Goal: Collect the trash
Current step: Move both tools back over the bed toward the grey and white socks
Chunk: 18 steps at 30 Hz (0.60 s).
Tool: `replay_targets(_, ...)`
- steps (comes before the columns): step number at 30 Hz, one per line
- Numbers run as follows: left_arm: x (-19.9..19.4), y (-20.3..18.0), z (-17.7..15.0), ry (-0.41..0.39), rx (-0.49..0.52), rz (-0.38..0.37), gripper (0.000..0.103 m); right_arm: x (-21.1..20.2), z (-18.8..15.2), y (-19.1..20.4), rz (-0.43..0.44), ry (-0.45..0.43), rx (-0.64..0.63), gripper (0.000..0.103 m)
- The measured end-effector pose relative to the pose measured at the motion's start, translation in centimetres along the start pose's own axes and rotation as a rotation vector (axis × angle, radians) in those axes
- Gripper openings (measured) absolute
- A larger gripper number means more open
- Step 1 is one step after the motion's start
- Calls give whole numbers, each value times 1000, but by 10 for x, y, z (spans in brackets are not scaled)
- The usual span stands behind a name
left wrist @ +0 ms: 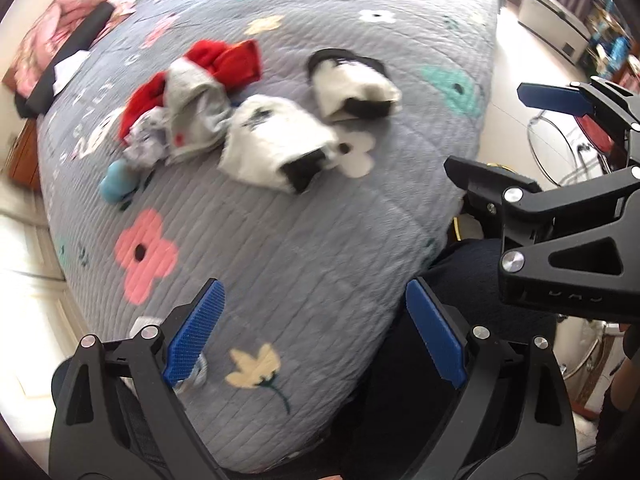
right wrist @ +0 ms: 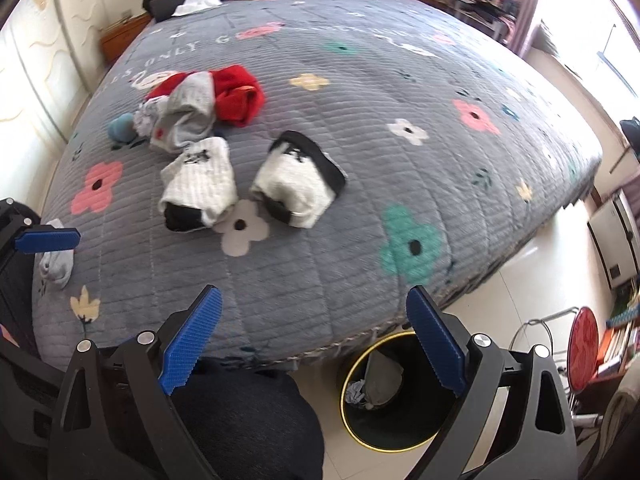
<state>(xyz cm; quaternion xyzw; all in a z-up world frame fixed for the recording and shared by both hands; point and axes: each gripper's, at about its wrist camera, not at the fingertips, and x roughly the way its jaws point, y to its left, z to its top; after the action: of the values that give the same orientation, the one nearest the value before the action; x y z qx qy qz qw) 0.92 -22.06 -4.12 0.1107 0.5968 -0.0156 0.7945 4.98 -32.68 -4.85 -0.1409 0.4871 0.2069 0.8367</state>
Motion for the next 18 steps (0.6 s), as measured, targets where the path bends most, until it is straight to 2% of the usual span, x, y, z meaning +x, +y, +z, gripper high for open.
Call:
replay_targets(8, 4, 30, -16, 21, -117, 59, 90, 9, 22, 38, 70, -17, -113, 89)
replay_targets(18, 11, 69, -33, 30, -315, 91, 92, 16, 40, 77, 122, -28, -239, 89)
